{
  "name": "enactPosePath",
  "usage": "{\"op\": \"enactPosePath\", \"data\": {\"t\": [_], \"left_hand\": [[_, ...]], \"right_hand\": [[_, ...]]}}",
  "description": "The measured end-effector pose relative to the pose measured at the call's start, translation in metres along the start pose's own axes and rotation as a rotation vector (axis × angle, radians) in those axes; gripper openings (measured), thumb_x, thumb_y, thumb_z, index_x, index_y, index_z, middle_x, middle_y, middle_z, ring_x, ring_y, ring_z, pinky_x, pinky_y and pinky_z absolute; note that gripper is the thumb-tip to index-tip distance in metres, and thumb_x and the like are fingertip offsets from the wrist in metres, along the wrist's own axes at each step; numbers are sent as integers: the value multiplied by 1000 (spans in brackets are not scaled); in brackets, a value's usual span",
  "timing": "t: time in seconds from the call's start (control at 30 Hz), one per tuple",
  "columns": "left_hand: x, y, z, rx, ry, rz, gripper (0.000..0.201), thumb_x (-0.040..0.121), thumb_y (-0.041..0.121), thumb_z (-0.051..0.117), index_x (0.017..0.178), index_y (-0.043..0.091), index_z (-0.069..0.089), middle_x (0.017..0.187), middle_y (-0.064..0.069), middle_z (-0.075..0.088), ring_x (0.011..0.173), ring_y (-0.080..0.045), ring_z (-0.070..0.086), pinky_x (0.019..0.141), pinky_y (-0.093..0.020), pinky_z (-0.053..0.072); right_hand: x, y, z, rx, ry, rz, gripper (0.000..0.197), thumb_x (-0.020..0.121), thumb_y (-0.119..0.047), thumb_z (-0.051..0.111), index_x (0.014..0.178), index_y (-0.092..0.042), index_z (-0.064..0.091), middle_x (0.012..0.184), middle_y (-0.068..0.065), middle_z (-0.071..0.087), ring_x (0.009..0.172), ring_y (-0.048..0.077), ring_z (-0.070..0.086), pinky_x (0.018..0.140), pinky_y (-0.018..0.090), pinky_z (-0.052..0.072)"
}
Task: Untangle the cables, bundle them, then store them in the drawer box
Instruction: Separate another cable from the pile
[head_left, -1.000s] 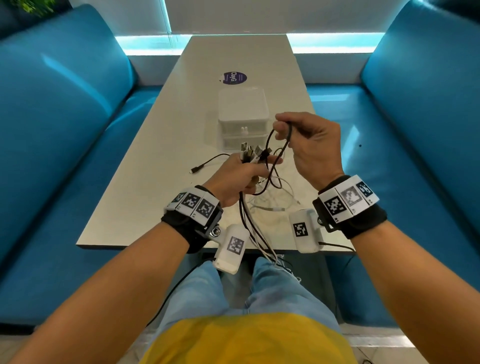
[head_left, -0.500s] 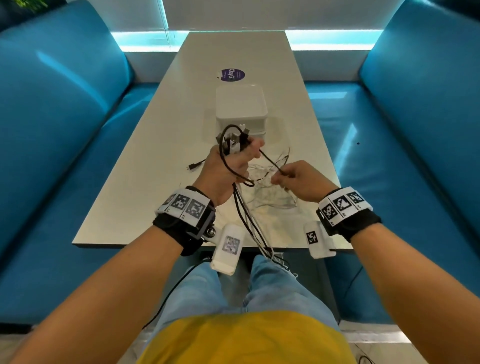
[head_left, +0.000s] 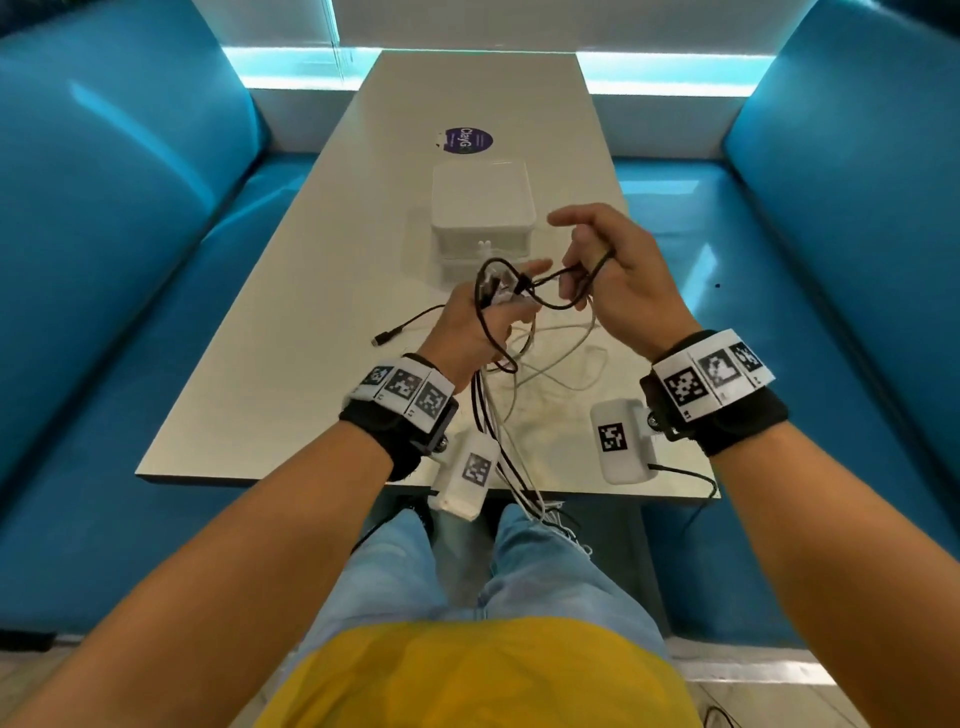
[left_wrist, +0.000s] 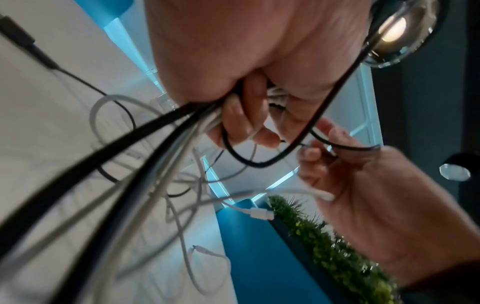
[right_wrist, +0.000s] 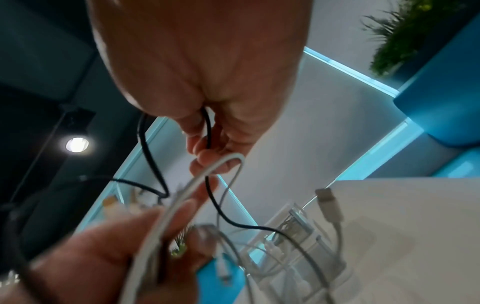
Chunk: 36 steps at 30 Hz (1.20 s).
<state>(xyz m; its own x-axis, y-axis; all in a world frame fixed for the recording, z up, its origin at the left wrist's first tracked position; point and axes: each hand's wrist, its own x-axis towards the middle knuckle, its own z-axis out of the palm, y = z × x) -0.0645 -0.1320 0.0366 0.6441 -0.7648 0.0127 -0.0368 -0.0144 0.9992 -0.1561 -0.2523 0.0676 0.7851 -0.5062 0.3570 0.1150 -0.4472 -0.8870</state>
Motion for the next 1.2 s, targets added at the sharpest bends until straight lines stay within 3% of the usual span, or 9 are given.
{"op": "enactPosePath", "data": {"t": [0.07, 0.17, 0.37, 0.6, 0.73, 0.83, 0.93, 1.13, 1.2], "left_hand": [[1, 0, 2, 115, -16, 73, 17, 90, 8, 63, 80, 21, 66, 55, 10, 50, 46, 0, 39, 50, -13, 35], [9, -15, 2, 257, 15, 154, 33, 87, 11, 68, 58, 10, 53, 58, -3, 43, 50, -6, 37, 54, -19, 34], [17, -40, -17, 348, 175, -4, 35, 86, 20, 69, 55, 20, 53, 58, 4, 54, 59, -8, 49, 67, -23, 42], [17, -37, -30, 272, 432, 2, 34, 83, 24, 72, 56, 22, 53, 56, 11, 53, 56, -5, 47, 65, -21, 39], [13, -30, -28, 387, 449, 60, 26, 84, 24, 71, 62, 23, 58, 63, 5, 58, 63, -6, 51, 58, -14, 37], [13, -35, -40, 397, 484, -18, 16, 85, 27, 70, 74, 16, 67, 79, -3, 69, 76, -14, 60, 65, -16, 39], [10, -38, -52, 440, 488, -30, 15, 84, 26, 70, 75, 15, 67, 79, -2, 68, 82, -18, 64, 66, -18, 39], [14, -18, -31, 354, 359, 28, 21, 78, 33, 73, 62, 26, 62, 60, 8, 61, 63, -16, 57, 63, -27, 45], [13, -19, -33, 333, 342, 52, 11, 73, 35, 70, 65, 29, 65, 63, 7, 63, 65, -19, 58, 66, -32, 48]], "right_hand": [[1, -6, 0, 59, -18, 11, 22, 103, -8, 38, 108, -12, 59, 72, 3, 51, 56, 13, 58, 52, 27, 47], [1, -13, 0, 107, -8, -11, 18, 100, -5, 43, 102, -9, 61, 74, 5, 53, 56, 13, 61, 51, 25, 50], [10, -24, -35, 307, 278, -83, 14, 91, -4, 58, 95, -15, 63, 74, 6, 56, 56, 15, 63, 56, 25, 52], [10, 4, -81, -651, -81, 161, 52, 86, 3, 43, 112, -36, 66, 115, -1, 64, 101, 21, 65, 95, 34, 50], [16, -18, -79, -671, 131, 142, 49, 86, 2, 44, 119, -28, 65, 120, 0, 62, 103, 16, 61, 87, 17, 43], [20, -36, -73, -635, 270, 88, 52, 82, -3, 37, 121, -22, 66, 123, 3, 64, 115, 19, 57, 104, 27, 40], [23, -50, -64, -613, 368, 29, 47, 83, -13, 35, 116, -21, 67, 119, 4, 66, 113, 21, 58, 102, 32, 42], [16, -24, 27, -685, -306, 95, 33, 95, -19, 48, 125, -21, 62, 123, 5, 64, 111, 21, 59, 96, 29, 45], [9, -8, 44, -690, -337, 104, 29, 93, -21, 50, 116, -24, 68, 104, 3, 70, 95, 23, 64, 87, 35, 51]]}}
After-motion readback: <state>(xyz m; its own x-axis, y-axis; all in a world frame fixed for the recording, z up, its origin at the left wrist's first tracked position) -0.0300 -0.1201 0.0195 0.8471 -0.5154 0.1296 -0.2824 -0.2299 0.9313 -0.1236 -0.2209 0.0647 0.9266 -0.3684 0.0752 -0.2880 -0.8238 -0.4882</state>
